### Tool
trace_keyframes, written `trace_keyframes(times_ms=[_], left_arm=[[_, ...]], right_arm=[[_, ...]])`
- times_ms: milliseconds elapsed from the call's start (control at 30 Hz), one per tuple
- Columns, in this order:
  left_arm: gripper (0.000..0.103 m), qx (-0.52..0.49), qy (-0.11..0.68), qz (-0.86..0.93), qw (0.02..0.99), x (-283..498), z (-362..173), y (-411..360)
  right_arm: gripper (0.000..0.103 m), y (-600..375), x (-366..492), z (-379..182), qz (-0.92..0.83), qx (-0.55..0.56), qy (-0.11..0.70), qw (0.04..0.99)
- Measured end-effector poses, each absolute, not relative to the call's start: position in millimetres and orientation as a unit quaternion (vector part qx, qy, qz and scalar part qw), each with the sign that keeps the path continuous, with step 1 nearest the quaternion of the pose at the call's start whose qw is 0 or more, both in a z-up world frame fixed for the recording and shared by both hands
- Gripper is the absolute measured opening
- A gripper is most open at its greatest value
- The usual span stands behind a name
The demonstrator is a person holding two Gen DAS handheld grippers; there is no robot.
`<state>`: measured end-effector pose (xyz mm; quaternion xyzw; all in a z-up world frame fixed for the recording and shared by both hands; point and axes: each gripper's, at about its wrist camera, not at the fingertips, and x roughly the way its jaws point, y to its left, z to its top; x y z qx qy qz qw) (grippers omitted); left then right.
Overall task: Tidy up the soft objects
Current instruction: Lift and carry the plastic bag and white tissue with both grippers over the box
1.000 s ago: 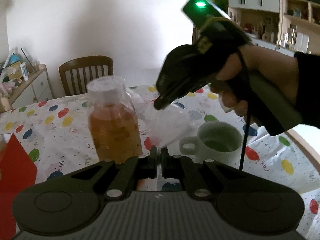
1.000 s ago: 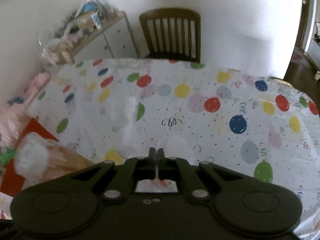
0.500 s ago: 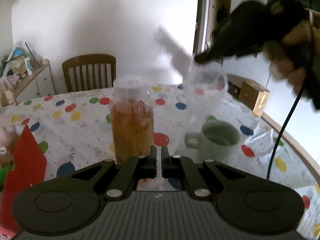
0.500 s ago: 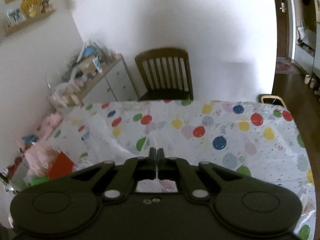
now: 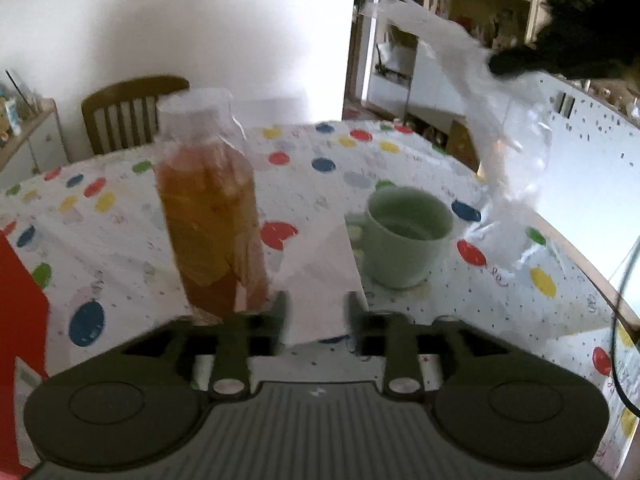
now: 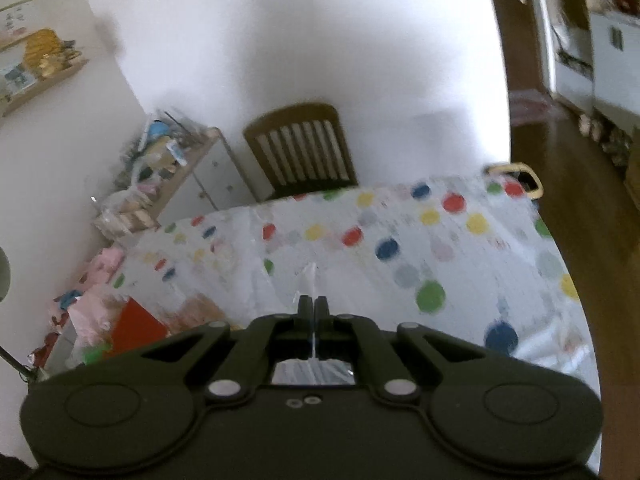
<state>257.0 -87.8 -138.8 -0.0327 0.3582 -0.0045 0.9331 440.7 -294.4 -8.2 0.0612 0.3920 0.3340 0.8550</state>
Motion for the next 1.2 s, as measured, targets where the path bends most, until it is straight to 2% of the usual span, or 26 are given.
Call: trace_keyframes(times_ms=[33,300,533,633,767,800,867,967,1200], left_arm=[[0.086,-0.033,0.359,-0.005,0.933,259.8,-141.9,-89.1],[0.086,-0.008,0.385,-0.03,0.922,297.9,-173.0,-118.9],[0.085,0.016,0.411,0.029,0.911,319.0,-201.4,-127.2],[0.056,0.015,0.421,0.051,0.906,324.3,-205.2,-123.1],[0.031,-0.002,0.433,0.065,0.899,329.6,-206.9,-114.9],[0.029,-0.008,0.434,0.068,0.898,330.2,-206.5,-112.0],[0.013,-0.018,0.433,0.07,0.899,329.8,-204.6,-106.8],[0.007,-0.021,0.425,0.068,0.902,327.5,-201.0,-100.6],[0.005,-0.048,0.404,0.066,0.911,311.7,-180.9,-85.1]], right_arm=[[0.0,-300.8,440.5,-15.0,0.327,0.067,0.399,0.854],[0.0,-324.6,438.9,-48.1,0.296,0.087,0.434,0.847],[0.0,-331.1,441.5,-62.4,0.288,0.09,0.448,0.841],[0.0,-332.7,441.7,-66.1,0.287,0.092,0.453,0.839],[0.0,-334.7,441.6,-67.0,0.285,0.096,0.453,0.839],[0.0,-334.9,441.6,-66.9,0.285,0.096,0.453,0.839],[0.0,-335.2,441.2,-67.0,0.285,0.098,0.454,0.838],[0.0,-335.7,440.6,-66.7,0.284,0.099,0.454,0.839],[0.0,-338.6,429.1,-60.5,0.284,0.111,0.452,0.838]])
